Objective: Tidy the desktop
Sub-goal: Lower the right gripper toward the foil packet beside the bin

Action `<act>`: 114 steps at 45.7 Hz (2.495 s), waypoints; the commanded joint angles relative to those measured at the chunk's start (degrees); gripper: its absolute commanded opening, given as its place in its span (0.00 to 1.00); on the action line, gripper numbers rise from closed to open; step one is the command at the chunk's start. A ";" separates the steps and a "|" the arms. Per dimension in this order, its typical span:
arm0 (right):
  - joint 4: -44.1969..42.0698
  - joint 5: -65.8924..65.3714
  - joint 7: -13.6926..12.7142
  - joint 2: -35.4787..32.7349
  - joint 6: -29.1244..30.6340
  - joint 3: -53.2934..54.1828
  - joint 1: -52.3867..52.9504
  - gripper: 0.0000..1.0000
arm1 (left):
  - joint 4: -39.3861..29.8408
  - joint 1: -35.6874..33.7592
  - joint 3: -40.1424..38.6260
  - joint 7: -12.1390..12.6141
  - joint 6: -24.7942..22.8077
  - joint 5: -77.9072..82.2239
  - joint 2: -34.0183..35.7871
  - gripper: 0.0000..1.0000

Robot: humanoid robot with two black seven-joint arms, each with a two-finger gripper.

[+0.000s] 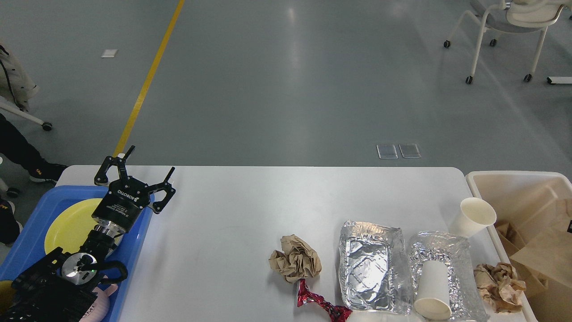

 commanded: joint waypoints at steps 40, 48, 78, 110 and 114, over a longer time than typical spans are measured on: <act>57.66 -4.01 4.87 1.89 46.79 -16.26 92.22 1.00 | 0.00 0.01 0.00 0.09 0.00 0.00 -0.01 0.99; 62.05 -7.17 4.78 -0.66 36.20 -20.48 75.80 1.00 | 0.00 0.01 0.00 0.09 0.00 0.00 -0.01 0.99; 54.15 -7.79 3.99 6.81 1.99 -14.86 34.38 1.00 | 0.00 0.01 0.00 0.09 0.00 0.00 -0.01 0.99; 43.25 -7.97 4.70 10.76 -2.76 -12.31 22.42 0.47 | 0.00 0.01 0.00 0.09 0.00 0.00 -0.01 0.99; 41.59 -8.06 4.70 11.64 -3.02 -11.61 20.76 0.38 | 0.00 0.01 0.00 0.09 0.00 0.00 -0.01 0.99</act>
